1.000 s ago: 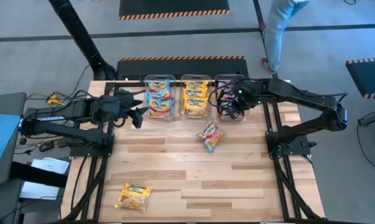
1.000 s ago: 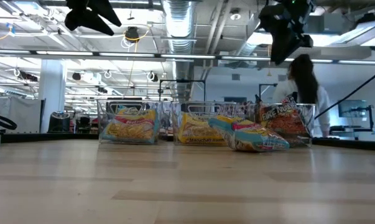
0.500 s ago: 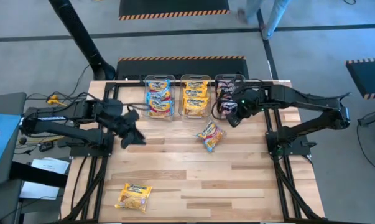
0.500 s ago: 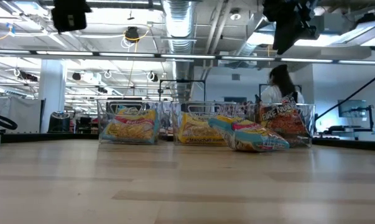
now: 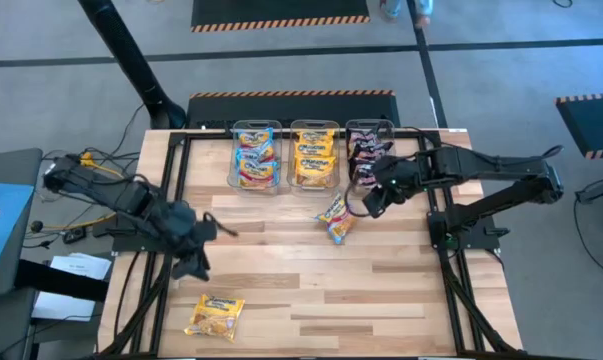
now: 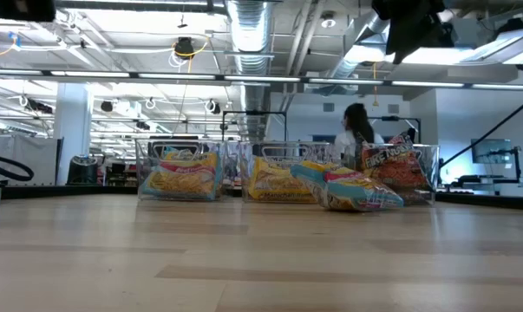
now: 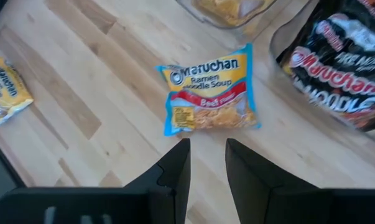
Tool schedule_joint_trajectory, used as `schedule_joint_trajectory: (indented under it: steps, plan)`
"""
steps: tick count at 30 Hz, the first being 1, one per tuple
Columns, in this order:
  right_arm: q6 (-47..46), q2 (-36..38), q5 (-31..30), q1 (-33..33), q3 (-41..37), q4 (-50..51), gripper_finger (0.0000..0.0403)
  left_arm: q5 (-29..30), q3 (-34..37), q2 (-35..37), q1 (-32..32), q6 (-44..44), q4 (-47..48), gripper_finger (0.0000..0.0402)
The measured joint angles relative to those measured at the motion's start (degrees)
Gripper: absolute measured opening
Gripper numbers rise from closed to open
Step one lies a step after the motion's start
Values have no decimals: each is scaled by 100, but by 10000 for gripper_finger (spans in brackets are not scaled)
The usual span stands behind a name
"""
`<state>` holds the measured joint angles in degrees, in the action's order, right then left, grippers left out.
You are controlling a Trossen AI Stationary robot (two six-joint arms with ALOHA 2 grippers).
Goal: Sort Maruchan noodles
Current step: Put the yellow noodle pack into the middle transparent bin
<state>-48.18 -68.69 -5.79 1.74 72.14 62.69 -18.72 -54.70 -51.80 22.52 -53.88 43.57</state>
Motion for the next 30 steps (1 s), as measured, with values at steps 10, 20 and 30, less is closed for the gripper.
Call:
schedule_joint_trajectory:
  steps: [10, 20, 30]
  plan:
    - [-300, 0, -86, -460, 0, -152, 125, 486, 0, -561, 1397, -837, 220, 187]
    - [-283, -2, -366, -525, 0, -223, 125, 743, 0, -1304, 1892, -1232, 193, 187]
    - [-232, -2, -484, -523, 0, -196, 125, 1055, 0, -2173, 2007, -1087, 186, 188]
